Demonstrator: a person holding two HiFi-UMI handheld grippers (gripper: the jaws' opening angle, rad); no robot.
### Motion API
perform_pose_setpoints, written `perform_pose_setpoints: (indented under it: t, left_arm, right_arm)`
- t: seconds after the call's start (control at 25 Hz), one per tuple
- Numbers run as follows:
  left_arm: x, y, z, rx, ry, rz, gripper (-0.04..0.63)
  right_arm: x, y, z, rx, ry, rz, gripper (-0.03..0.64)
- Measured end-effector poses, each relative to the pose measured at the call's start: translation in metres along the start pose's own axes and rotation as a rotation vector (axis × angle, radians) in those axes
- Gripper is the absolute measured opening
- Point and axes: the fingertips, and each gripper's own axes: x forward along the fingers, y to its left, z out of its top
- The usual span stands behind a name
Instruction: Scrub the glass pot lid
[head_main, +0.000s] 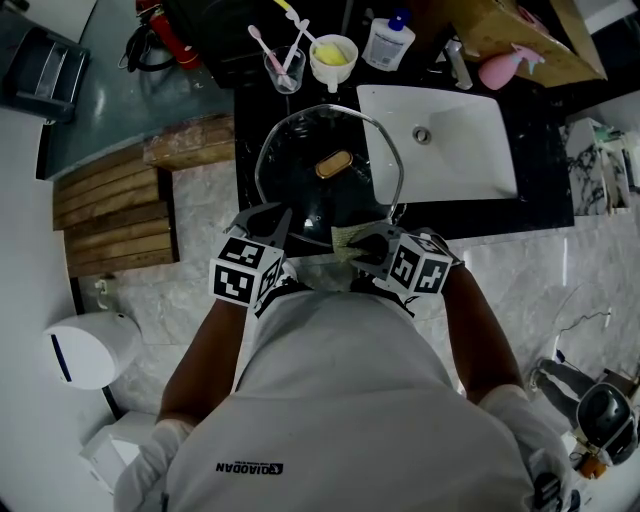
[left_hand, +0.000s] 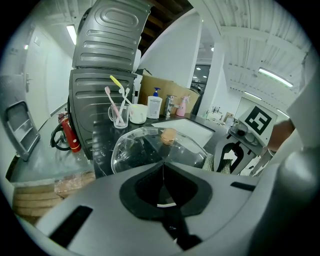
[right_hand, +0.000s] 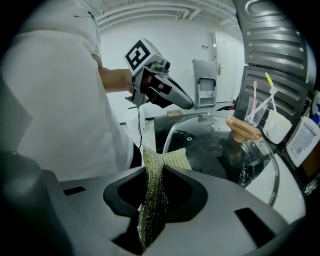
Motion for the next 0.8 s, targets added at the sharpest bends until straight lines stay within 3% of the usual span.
perform_pose_setpoints:
  t: [0.44,0.6,0.8]
  left_arm:
    - [0.002,0.006,0.006,-0.005,-0.012,0.004,0.018]
    - [0.001,0.013,0.011,-0.009,-0.027,0.011,0.018]
    - [-0.003,0.025,0.016,-0.004,-0.038,0.022,0.018]
  right_arm:
    - [-0.002,-0.002,0.003,0.056,-0.007,0.031,0.103]
    - [-0.011,-0.004,0.015,0.119,-0.078,0.049,0.103]
    - [-0.047,-0.028,0.058,0.118,-0.191,-0.042,0.092]
